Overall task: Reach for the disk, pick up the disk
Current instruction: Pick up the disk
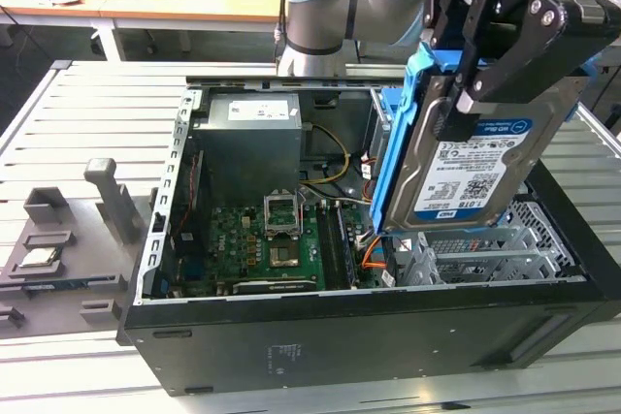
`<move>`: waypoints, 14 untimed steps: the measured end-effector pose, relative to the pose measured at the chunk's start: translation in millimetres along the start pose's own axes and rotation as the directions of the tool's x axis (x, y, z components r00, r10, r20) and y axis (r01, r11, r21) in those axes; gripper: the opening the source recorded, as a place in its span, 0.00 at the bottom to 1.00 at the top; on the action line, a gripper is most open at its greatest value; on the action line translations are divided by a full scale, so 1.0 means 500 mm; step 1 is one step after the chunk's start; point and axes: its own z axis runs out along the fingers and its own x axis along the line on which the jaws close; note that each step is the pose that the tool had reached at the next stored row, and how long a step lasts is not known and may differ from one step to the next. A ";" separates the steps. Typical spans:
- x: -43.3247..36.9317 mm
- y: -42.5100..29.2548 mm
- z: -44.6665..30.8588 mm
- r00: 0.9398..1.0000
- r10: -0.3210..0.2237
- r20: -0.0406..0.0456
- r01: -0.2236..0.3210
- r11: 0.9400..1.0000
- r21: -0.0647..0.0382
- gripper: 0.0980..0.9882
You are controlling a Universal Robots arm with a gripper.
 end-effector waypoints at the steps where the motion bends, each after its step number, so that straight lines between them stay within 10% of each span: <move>1: 0.000 -0.003 0.000 1.000 0.000 0.000 0.000 1.000 0.000 0.30; 14: 0.001 -0.054 -0.002 1.000 0.000 0.000 0.000 1.000 0.000 0.30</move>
